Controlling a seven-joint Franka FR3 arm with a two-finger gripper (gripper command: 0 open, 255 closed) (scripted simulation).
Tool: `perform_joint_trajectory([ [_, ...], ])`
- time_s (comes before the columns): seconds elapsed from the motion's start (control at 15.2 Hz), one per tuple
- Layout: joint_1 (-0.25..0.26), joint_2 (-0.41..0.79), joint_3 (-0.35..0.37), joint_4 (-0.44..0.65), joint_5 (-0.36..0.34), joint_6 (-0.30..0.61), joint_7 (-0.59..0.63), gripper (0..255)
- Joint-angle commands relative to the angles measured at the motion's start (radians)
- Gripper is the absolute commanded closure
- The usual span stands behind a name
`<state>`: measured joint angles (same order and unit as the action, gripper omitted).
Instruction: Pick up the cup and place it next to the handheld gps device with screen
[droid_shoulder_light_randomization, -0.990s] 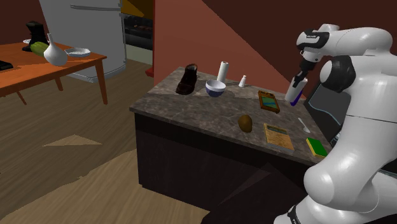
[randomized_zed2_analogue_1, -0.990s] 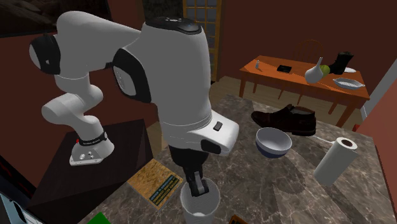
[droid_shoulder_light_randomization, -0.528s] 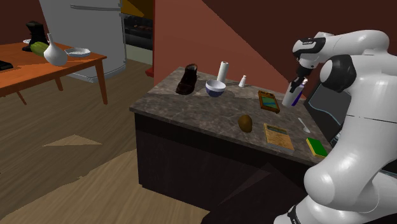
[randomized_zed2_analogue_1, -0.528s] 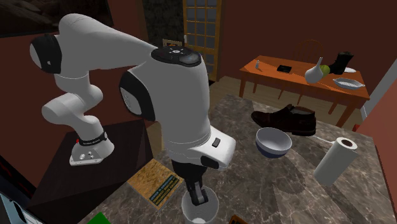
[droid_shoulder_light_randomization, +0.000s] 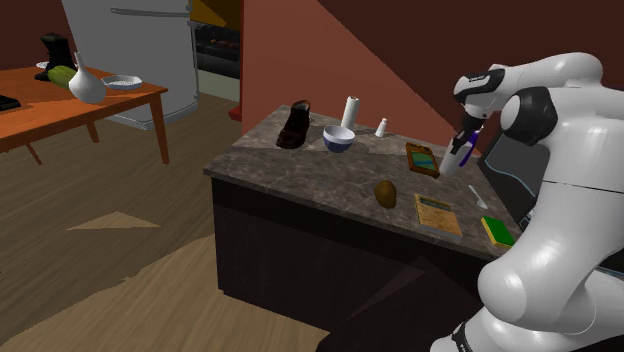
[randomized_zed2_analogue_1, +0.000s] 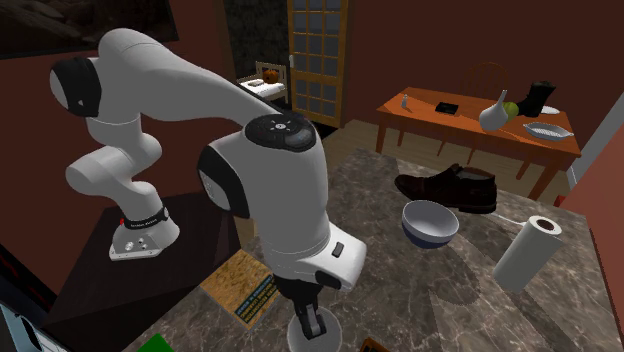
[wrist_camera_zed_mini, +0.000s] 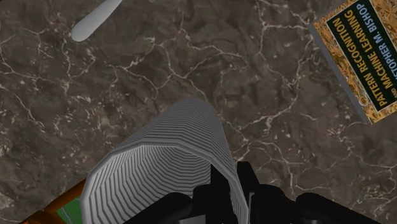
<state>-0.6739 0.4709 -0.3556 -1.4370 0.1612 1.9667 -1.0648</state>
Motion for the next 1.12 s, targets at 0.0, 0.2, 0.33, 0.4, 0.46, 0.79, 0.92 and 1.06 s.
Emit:
perform_joint_trajectory([
  [0.0,0.002,0.003,0.001,-0.024,0.002,0.027,-0.001,255],
  [0.2,0.003,0.011,0.004,-0.052,0.006,0.063,-0.004,255],
  [0.33,0.003,0.018,0.006,-0.068,0.009,0.086,-0.006,255],
  [0.4,0.003,0.022,0.007,-0.076,0.011,0.098,-0.007,255],
  [0.46,0.003,0.026,0.008,-0.084,0.013,0.109,-0.008,255],
  [0.79,0.002,0.033,0.009,-0.097,0.016,0.129,-0.010,255],
  [0.92,0.002,0.033,0.009,-0.097,0.016,0.129,-0.010,255],
  [1.06,0.002,0.033,0.009,-0.097,0.016,0.129,-0.010,255],
])
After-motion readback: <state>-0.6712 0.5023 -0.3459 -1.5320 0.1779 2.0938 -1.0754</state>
